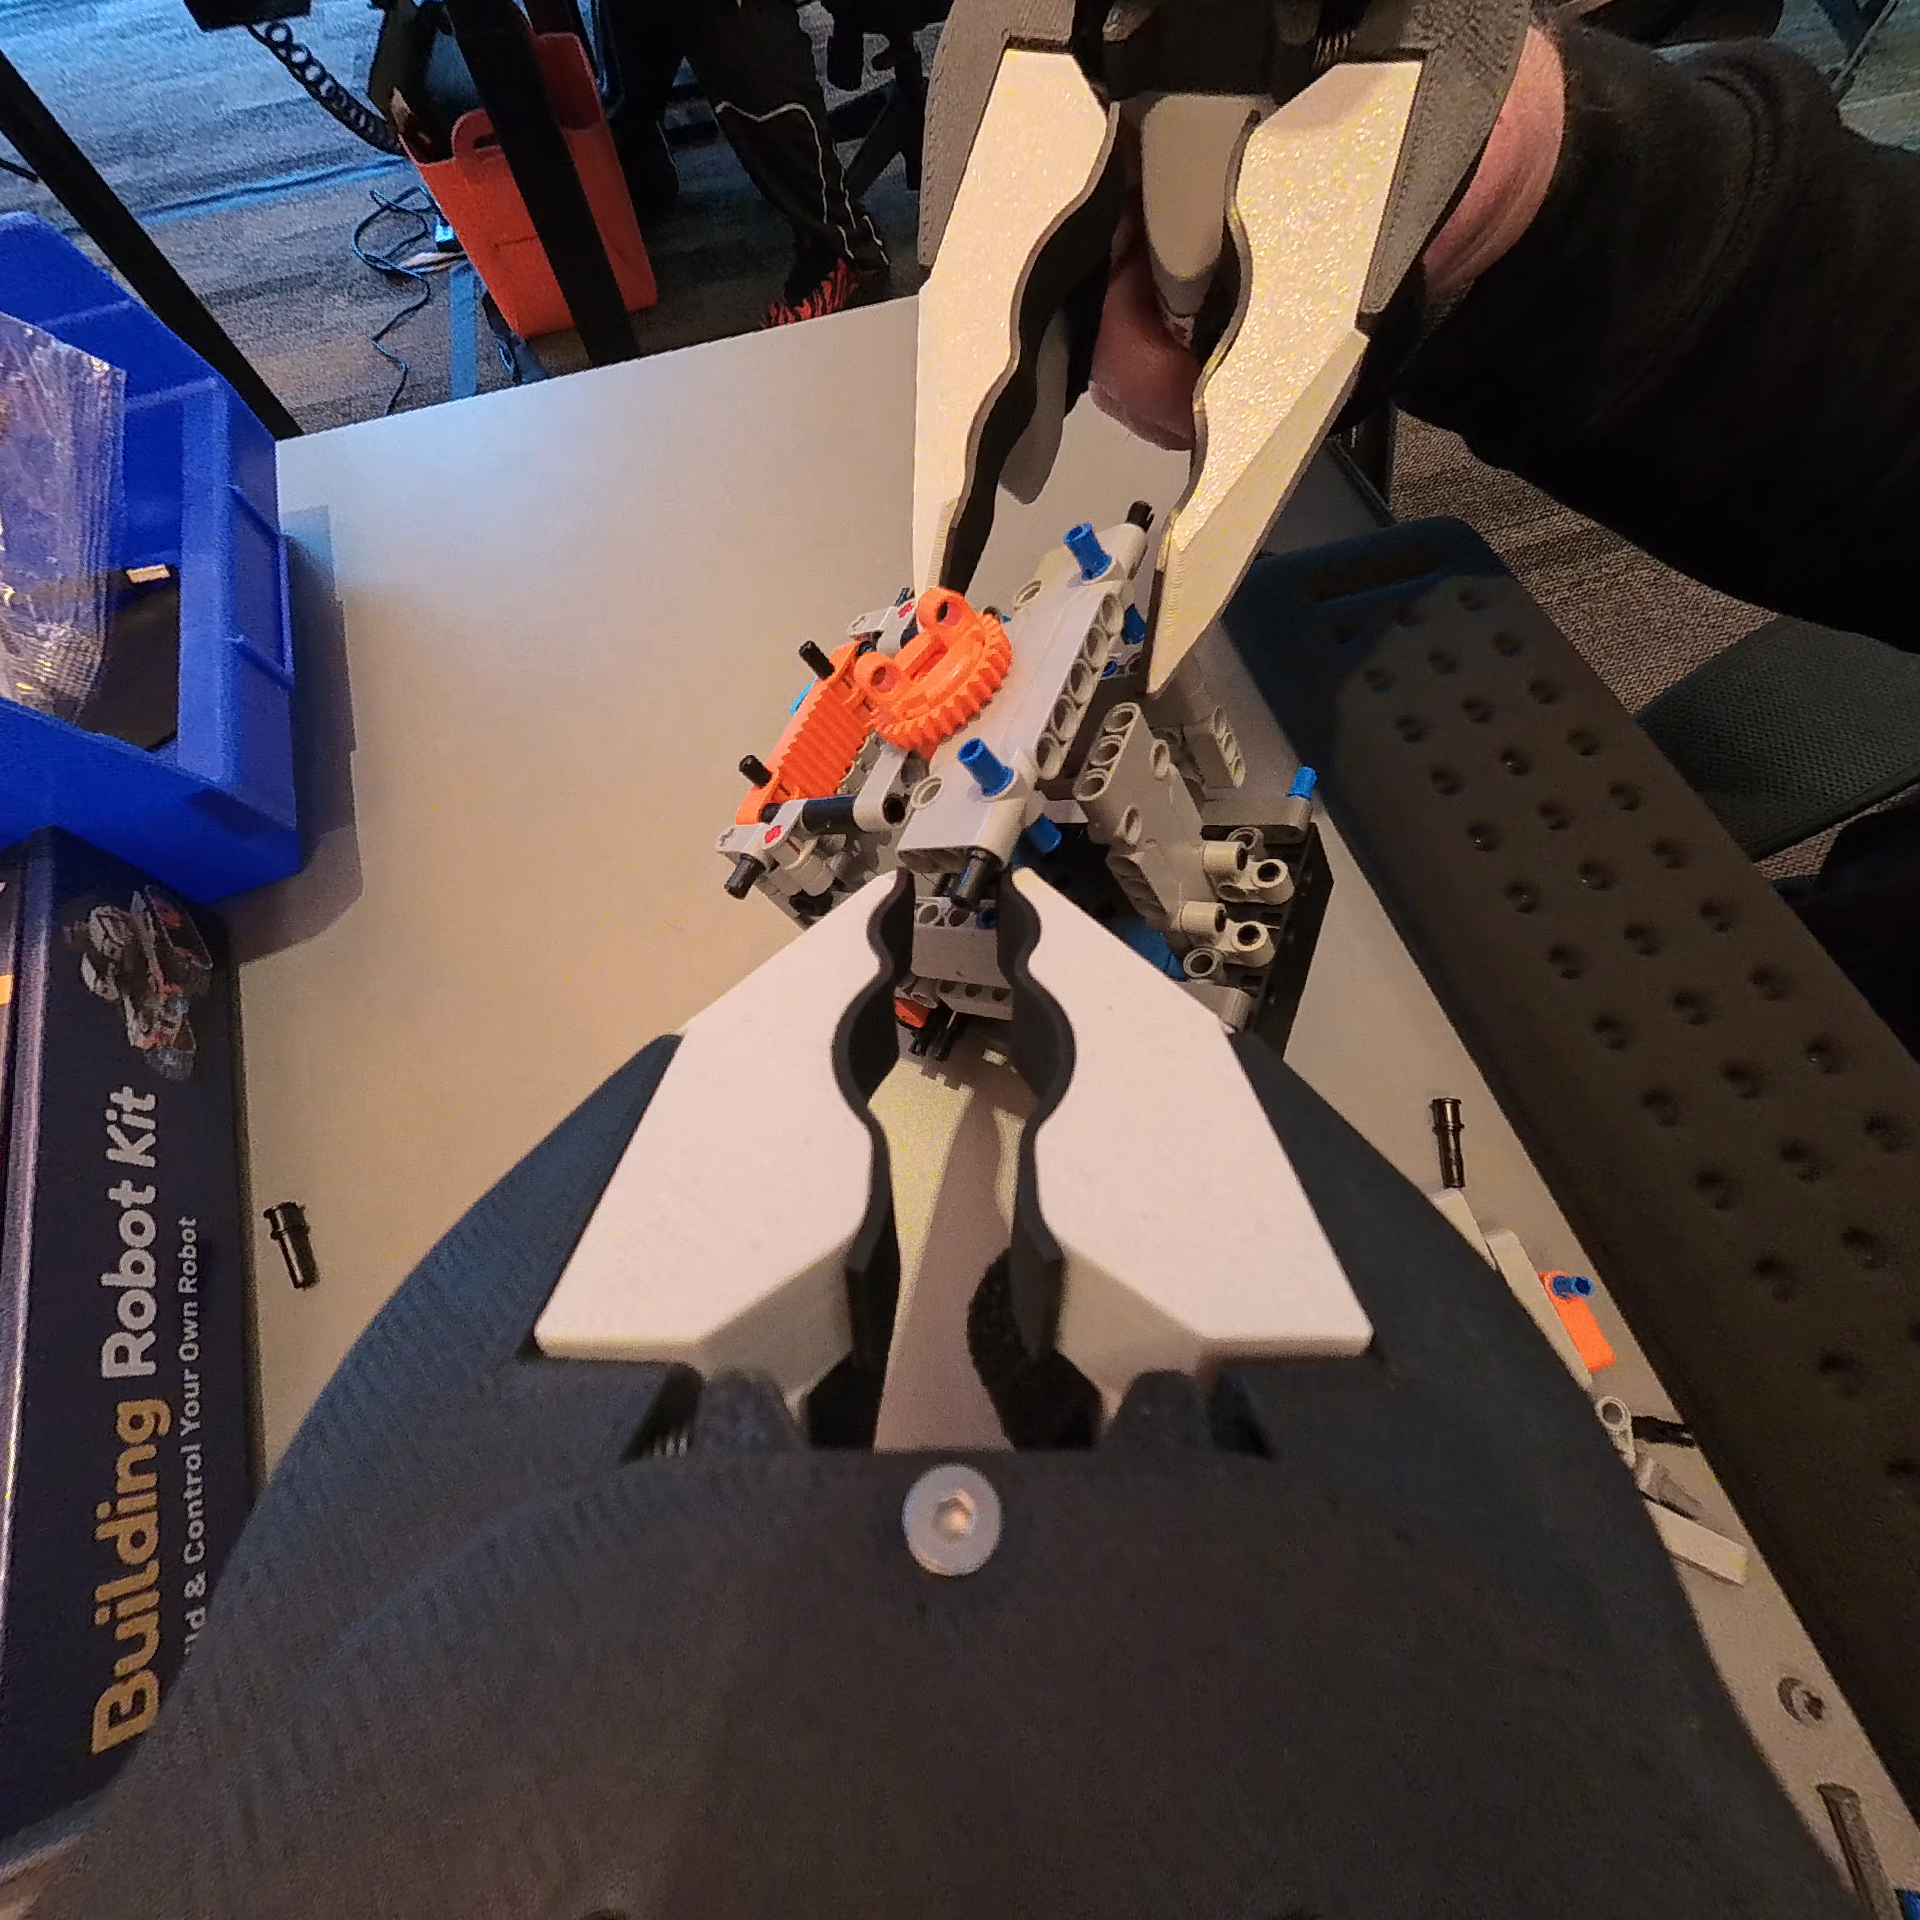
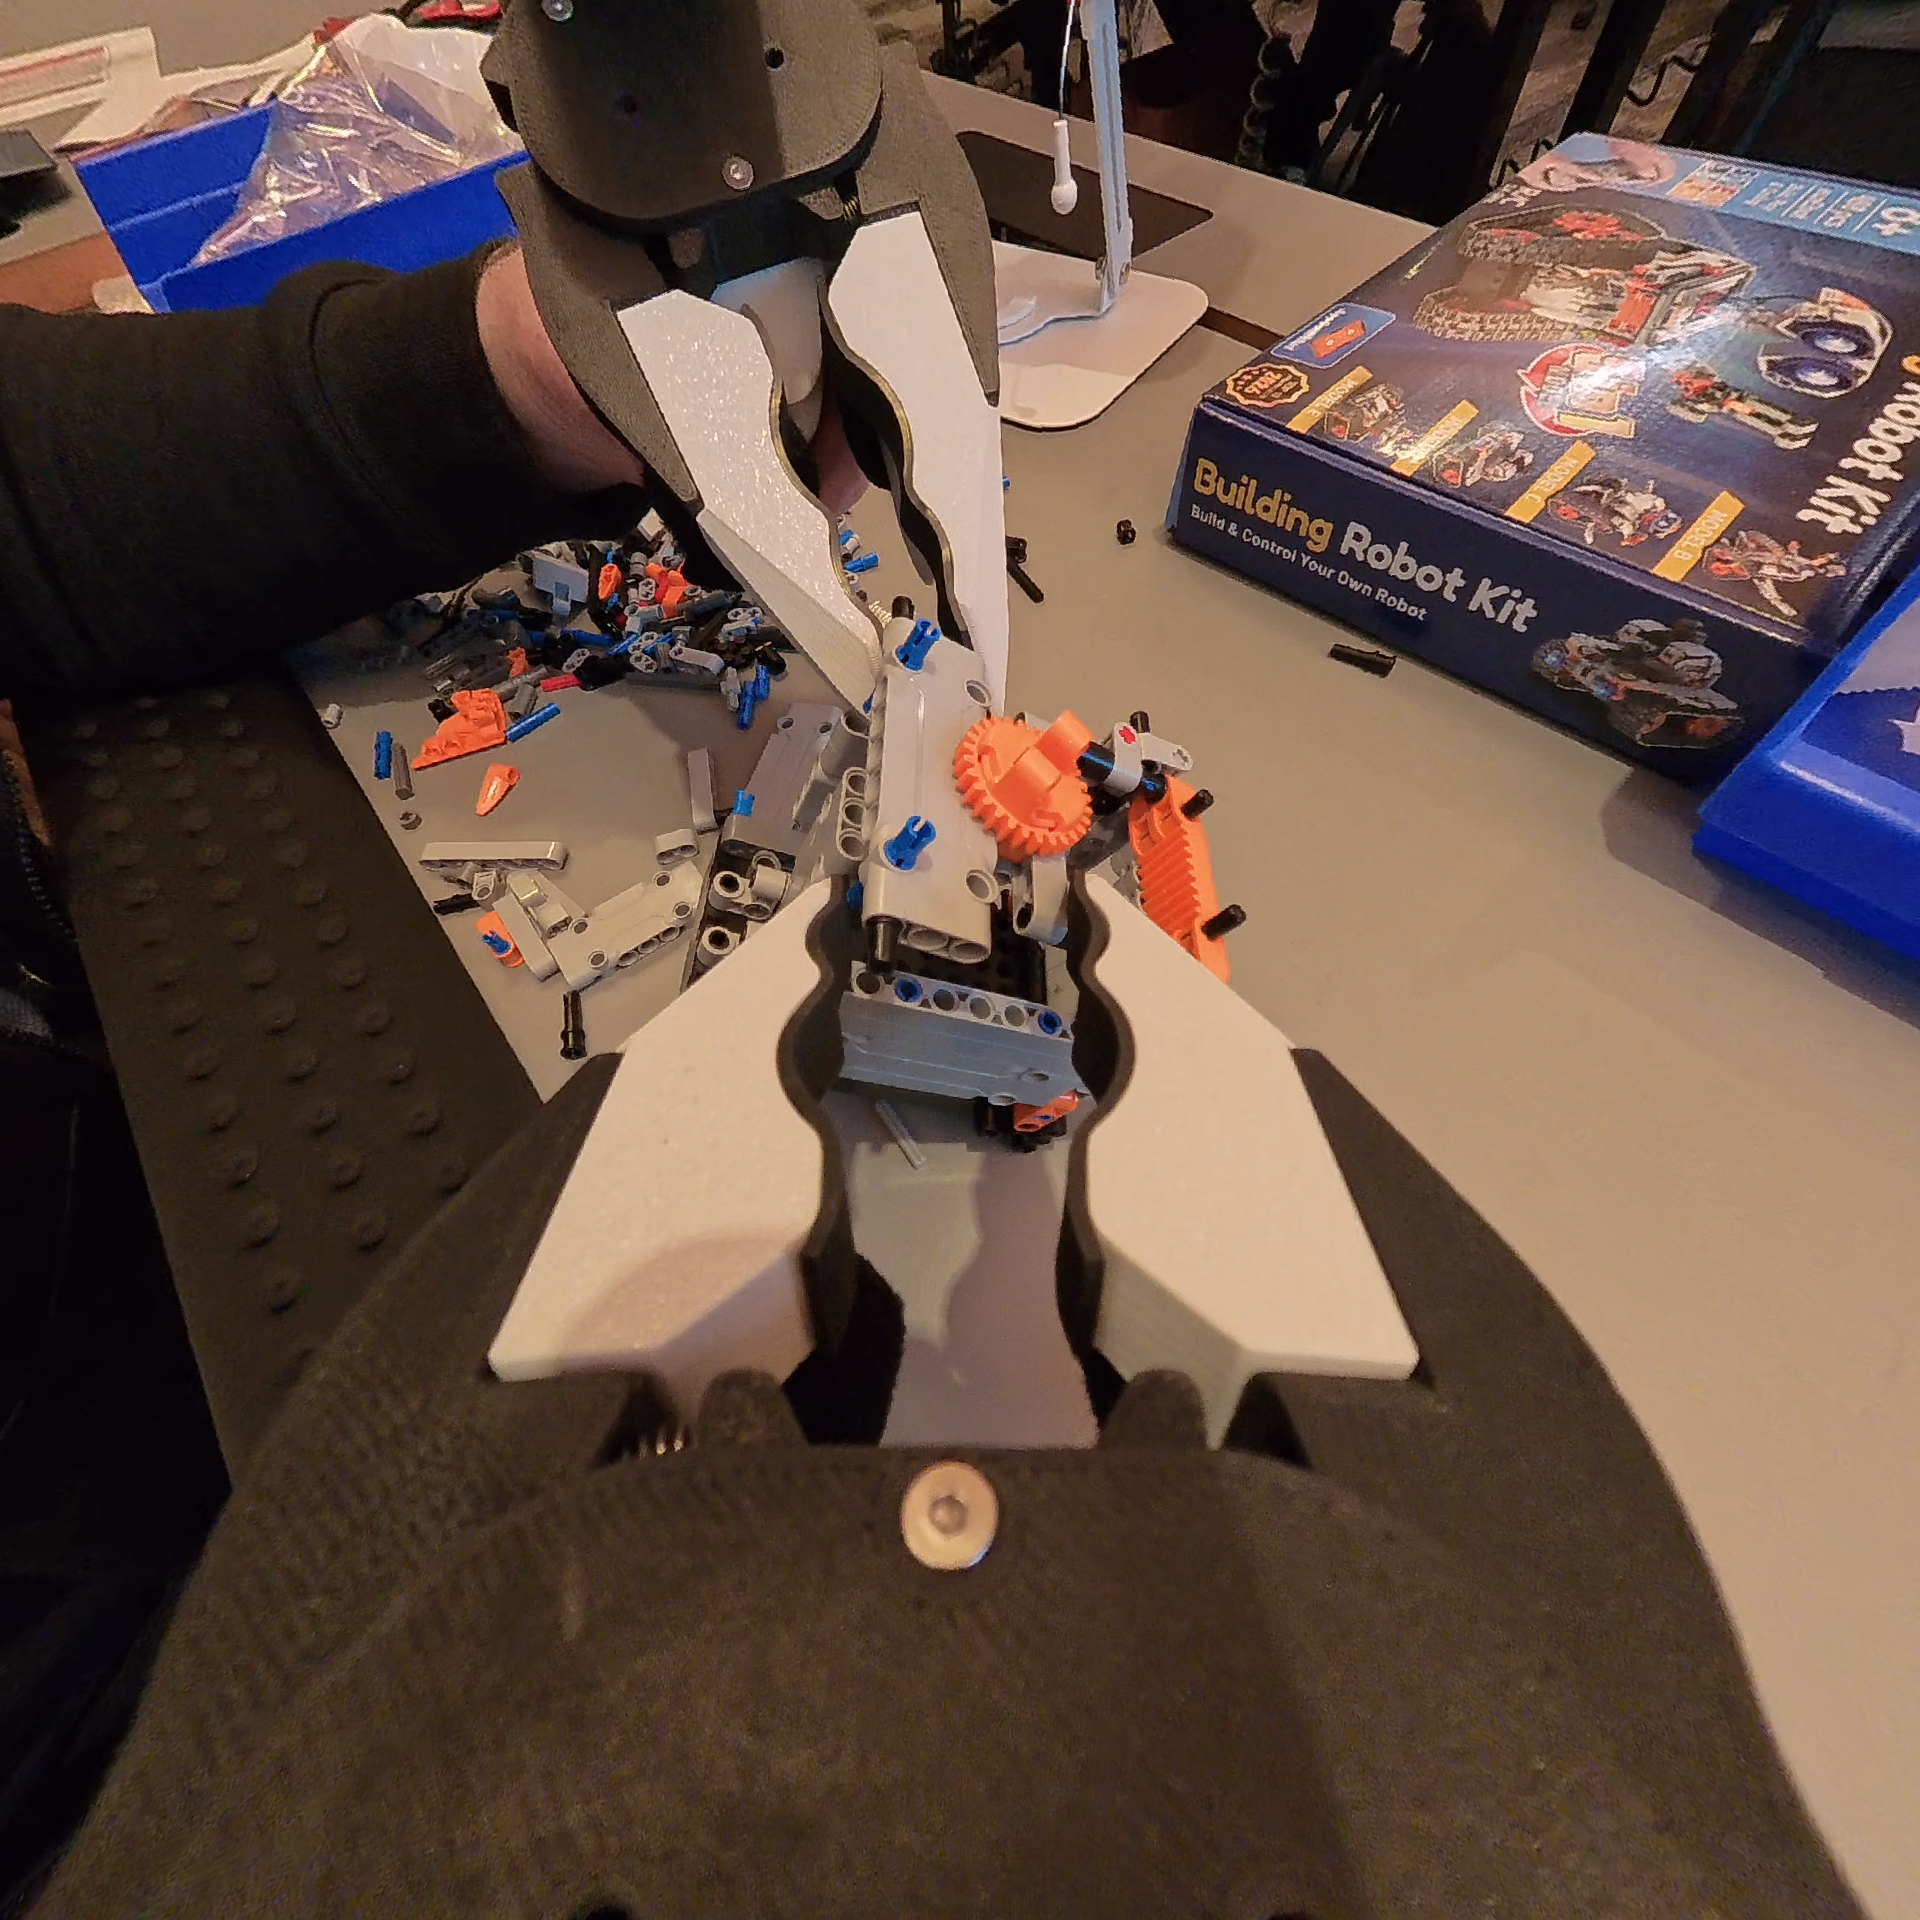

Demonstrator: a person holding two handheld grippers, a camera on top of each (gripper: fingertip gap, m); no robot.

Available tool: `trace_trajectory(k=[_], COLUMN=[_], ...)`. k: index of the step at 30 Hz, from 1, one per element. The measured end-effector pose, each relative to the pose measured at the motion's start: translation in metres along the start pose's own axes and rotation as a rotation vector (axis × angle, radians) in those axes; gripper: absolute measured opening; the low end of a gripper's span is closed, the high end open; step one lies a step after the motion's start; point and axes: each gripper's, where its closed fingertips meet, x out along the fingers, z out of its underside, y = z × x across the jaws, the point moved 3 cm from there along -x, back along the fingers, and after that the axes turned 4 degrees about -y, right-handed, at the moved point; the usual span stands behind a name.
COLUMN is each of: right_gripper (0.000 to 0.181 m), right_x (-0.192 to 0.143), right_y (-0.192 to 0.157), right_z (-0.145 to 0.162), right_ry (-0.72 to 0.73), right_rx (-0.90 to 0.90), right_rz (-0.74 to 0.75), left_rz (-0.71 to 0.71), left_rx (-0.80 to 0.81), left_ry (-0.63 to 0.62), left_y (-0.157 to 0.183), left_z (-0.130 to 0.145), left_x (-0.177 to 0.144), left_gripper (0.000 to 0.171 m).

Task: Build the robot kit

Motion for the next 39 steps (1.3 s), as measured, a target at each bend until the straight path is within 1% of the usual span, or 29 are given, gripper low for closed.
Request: trace_trajectory(k=[16,24,27,29,30,33,39], right_gripper=[0.040,0.040,0.040,0.040,0.040,0.040,0.040], right_x=[0.000,-0.001,-0.002,-0.002,-0.002,-0.002,-0.004], right_y=[0.000,0.005,0.008,0.009,0.009,0.011,0.010], right_z=[0.000,0.000,0.000,0.000,0.000,0.001,0.001], right_ry=[0.005,0.013,0.025,0.029,0.029,0.028,0.016], right_rx=[0.005,0.035,0.061,0.068,0.068,0.075,0.056], right_rz=[-0.011,-0.022,-0.042,-0.055,-0.057,-0.068,-0.093], left_rz=[-0.007,-0.035,-0.070,-0.087,-0.093,-0.125,-0.199], left_rx=[0.004,-0.006,-0.001,0.003,0.011,0.055,0.140], left_ry=[-0.002,0.015,0.027,0.035,0.045,0.051,0.020], left_y=[0.000,-0.004,-0.006,-0.007,-0.007,-0.005,-0.003], left_z=[0.000,0.000,-0.001,-0.003,-0.005,-0.009,-0.011], left_x=[0.000,0.003,0.004,0.003,0.003,0.002,0.003], left_gripper=[0.014,0.001,0.005,0.012,0.016,0.020,0.013])
